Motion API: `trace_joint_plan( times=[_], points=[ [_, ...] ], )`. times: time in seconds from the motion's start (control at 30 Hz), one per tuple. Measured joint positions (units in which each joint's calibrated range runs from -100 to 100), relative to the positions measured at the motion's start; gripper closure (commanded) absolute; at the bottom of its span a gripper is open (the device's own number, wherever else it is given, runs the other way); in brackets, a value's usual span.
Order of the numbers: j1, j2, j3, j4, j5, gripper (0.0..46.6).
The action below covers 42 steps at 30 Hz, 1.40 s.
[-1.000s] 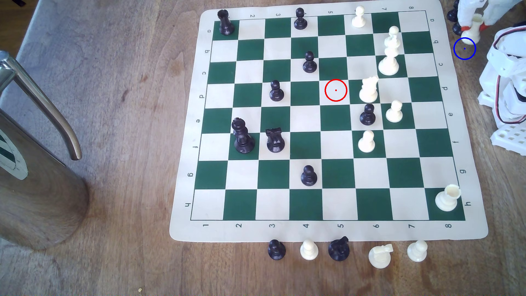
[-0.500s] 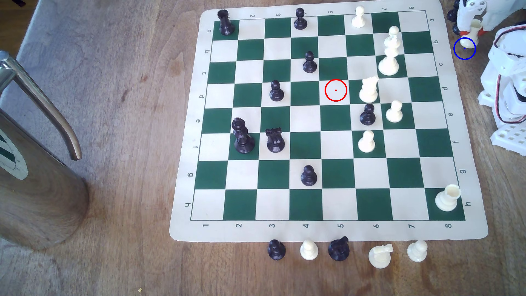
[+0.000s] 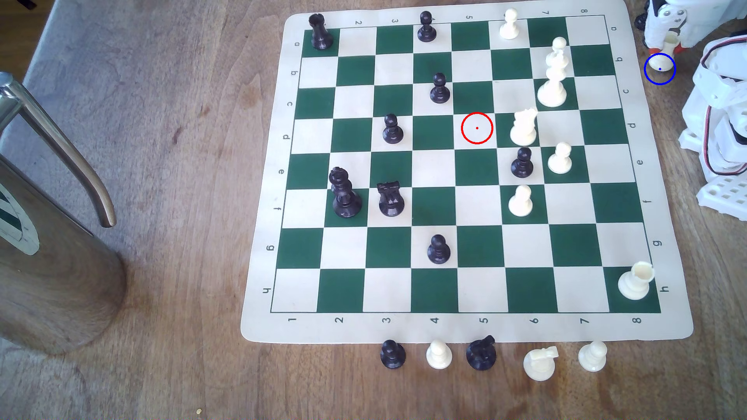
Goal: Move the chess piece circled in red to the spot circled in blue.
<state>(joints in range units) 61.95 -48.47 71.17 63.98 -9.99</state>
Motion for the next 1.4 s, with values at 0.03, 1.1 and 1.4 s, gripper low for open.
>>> trace_joint_plan(
  times=[0.03, 1.1, 1.4],
  points=[
    [-0.4, 0.0, 0.0, -0.1, 0.0, 46.1],
    [-1.1, 1.0, 0.6, 2.2, 2.1, 26.3],
    [-1.1, 1.0, 0.6, 4.3, 3.2, 26.8]
  ],
)
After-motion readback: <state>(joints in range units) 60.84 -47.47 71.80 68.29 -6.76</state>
